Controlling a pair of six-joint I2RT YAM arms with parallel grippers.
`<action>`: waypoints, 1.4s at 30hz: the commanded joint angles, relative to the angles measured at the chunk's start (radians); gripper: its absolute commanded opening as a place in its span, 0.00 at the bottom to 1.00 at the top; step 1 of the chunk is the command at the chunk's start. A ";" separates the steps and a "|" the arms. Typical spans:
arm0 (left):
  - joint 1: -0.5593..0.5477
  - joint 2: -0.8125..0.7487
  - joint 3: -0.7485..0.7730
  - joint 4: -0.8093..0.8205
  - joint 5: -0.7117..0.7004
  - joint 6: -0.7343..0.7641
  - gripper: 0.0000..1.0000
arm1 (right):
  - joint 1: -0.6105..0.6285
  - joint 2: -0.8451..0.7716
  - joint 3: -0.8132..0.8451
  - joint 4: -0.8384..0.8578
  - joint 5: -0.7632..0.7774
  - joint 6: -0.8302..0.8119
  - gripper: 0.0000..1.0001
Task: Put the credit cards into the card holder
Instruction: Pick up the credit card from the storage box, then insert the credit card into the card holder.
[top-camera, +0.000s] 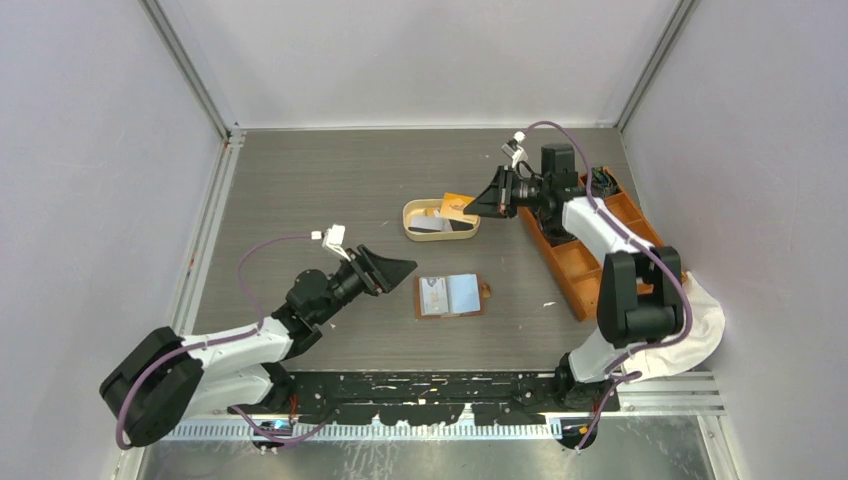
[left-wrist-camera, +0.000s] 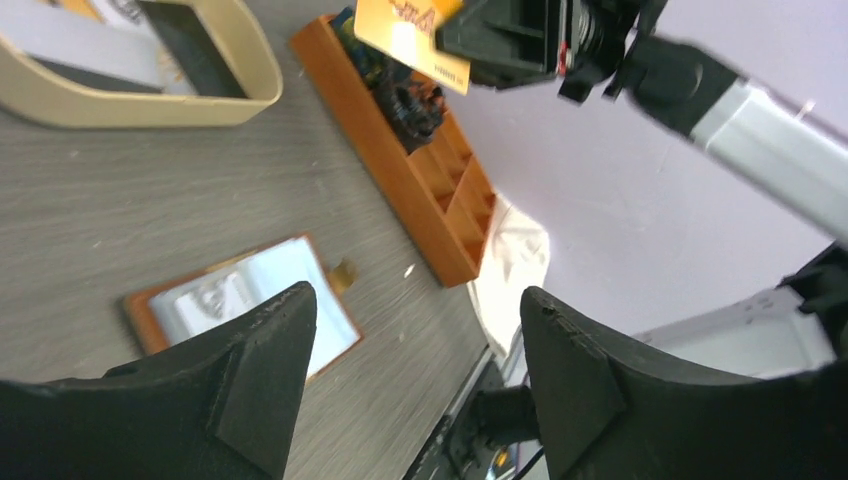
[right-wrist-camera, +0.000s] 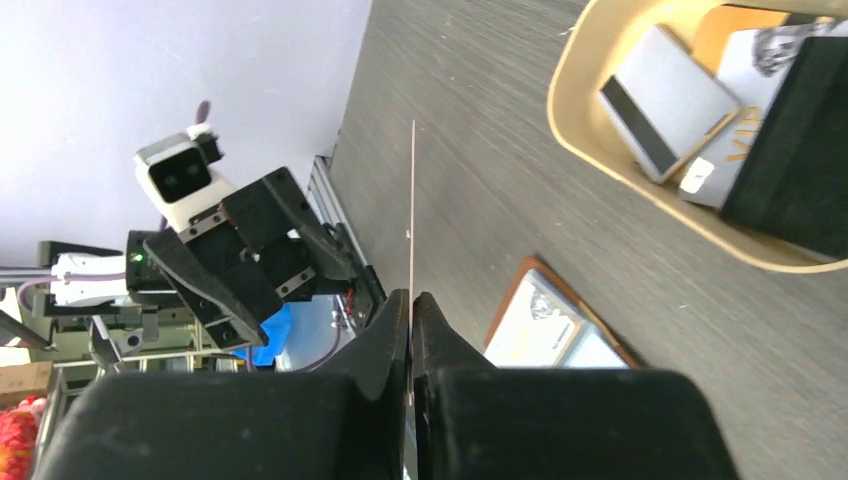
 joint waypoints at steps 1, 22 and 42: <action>-0.007 0.089 0.078 0.286 -0.035 -0.060 0.73 | 0.029 -0.159 -0.109 0.374 -0.034 0.225 0.01; -0.084 0.362 0.315 0.538 -0.219 -0.039 0.53 | 0.180 -0.381 -0.221 0.484 -0.004 0.245 0.01; 0.005 0.096 0.071 0.296 0.209 0.147 0.00 | 0.231 -0.468 -0.132 -0.316 -0.128 -0.852 1.00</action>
